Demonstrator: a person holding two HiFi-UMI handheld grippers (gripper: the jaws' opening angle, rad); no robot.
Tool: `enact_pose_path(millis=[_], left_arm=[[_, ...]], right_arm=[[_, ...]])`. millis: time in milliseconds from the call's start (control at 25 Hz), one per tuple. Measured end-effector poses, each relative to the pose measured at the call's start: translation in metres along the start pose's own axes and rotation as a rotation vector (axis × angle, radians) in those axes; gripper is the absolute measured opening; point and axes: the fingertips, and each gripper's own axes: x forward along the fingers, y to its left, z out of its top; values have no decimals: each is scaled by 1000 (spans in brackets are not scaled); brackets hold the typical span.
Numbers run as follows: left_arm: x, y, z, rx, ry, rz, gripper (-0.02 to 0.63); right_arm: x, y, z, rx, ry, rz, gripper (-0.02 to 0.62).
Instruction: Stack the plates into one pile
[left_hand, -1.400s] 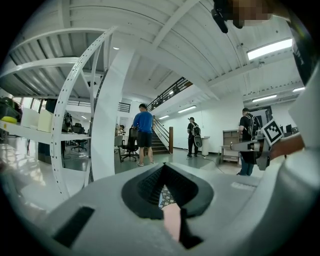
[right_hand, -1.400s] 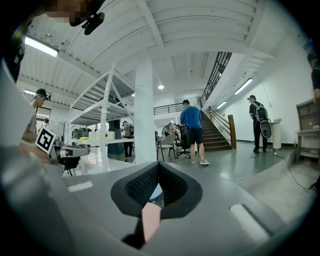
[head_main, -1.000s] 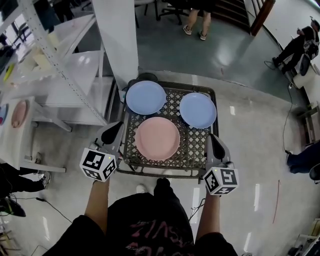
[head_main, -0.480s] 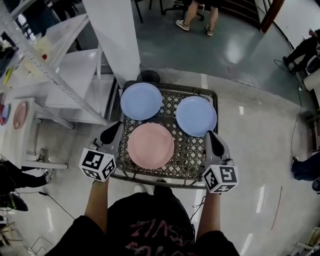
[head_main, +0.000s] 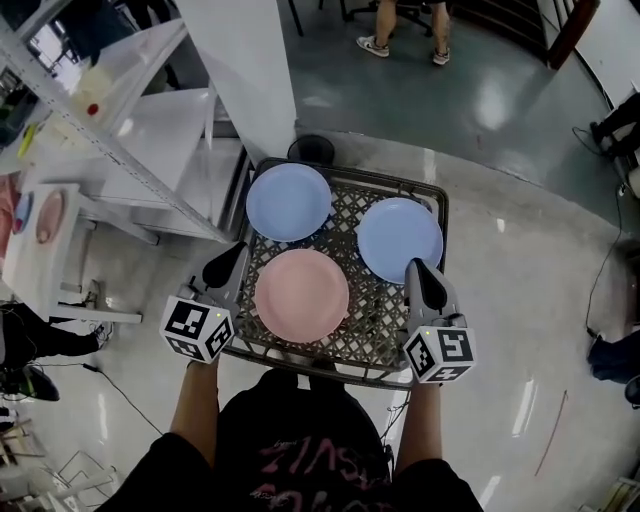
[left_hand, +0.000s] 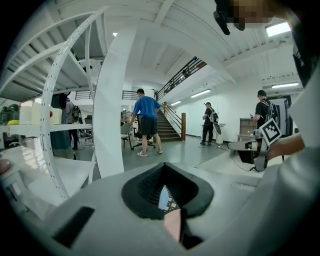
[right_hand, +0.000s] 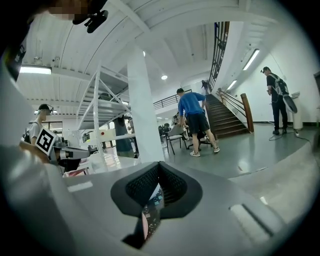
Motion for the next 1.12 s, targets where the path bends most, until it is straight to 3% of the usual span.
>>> enact_pose_path(millis=[640, 1120], left_arm=[[-4, 33, -14, -26, 8, -11, -3], [-3, 41, -49, -54, 70, -39, -3]], right_arm=[[27, 27, -8, -18, 40, 0, 12], [34, 40, -42, 2, 116, -14, 12]])
